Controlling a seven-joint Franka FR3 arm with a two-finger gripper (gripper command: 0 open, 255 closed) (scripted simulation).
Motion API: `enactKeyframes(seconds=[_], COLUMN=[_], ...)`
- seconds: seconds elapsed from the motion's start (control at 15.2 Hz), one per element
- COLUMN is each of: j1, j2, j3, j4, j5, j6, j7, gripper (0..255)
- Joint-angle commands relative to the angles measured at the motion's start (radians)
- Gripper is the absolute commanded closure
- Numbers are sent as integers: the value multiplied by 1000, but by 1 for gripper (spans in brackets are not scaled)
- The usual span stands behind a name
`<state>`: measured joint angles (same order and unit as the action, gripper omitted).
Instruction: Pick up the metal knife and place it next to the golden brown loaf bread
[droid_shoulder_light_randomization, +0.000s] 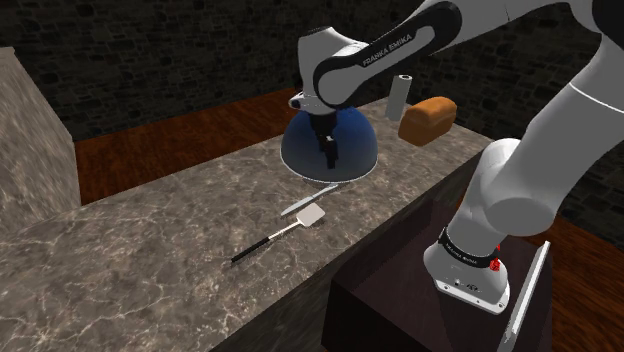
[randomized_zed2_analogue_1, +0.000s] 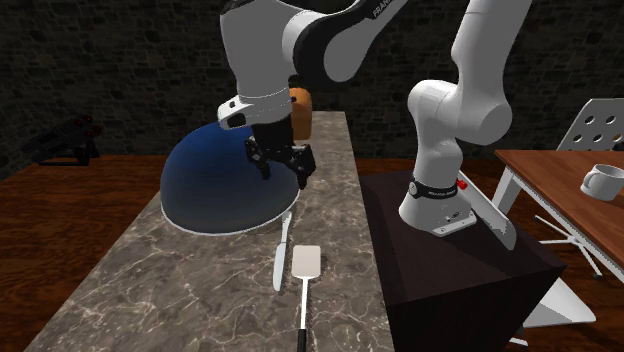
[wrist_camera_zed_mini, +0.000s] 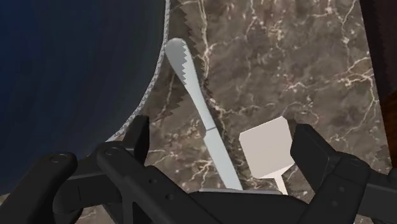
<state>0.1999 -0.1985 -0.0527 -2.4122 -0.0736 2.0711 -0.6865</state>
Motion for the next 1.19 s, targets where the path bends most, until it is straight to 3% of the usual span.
enactKeyframes(seconds=[0.0,0.4,0.92,1.12], j1=[19,64,58,58], j2=[76,277,344,344], j3=[13,55,48,48], j4=[13,51,12,12], j5=[-15,-86,-105,-105], j6=[52,182,288,288], j7=[-46,-159,-149,-149], gripper=[0,0,0,0])
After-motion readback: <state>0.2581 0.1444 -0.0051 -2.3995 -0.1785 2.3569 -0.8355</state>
